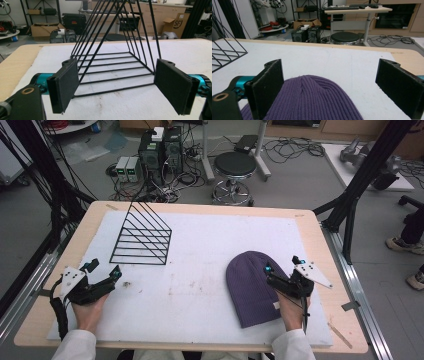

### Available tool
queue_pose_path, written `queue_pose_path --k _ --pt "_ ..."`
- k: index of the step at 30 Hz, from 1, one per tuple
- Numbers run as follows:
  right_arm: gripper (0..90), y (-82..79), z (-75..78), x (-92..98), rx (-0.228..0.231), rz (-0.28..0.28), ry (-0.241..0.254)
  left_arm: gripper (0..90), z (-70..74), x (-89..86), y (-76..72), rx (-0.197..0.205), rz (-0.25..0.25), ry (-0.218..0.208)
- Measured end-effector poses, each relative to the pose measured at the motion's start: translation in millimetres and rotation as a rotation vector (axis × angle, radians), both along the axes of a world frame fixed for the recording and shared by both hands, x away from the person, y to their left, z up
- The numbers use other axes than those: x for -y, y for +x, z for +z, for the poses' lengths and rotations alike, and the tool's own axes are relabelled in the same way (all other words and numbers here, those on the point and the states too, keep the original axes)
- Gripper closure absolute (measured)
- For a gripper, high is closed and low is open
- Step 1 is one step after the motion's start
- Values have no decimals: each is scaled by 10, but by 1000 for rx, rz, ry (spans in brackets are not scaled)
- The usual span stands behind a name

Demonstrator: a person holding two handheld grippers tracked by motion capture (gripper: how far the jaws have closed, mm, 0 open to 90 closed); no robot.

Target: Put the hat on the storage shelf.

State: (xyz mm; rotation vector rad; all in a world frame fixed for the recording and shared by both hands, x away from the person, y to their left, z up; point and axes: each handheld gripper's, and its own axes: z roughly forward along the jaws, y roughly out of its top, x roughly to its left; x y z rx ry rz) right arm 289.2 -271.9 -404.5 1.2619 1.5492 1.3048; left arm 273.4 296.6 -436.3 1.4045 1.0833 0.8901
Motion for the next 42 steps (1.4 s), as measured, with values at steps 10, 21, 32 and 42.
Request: queue_pose_path --k 10,21,32,42 --pt "71 128 66 -29 -60 40 -15 201 10 -1 27 12 1 -18" --pt "71 415 84 20 -167 44 -56 201 10 23 49 8 -14 -19" --pt "71 574 96 99 -238 89 -42 200 2 21 56 2 -23 -29" --pt "71 774 4 48 -368 154 -115 200 0 40 64 -1 -31 -25"
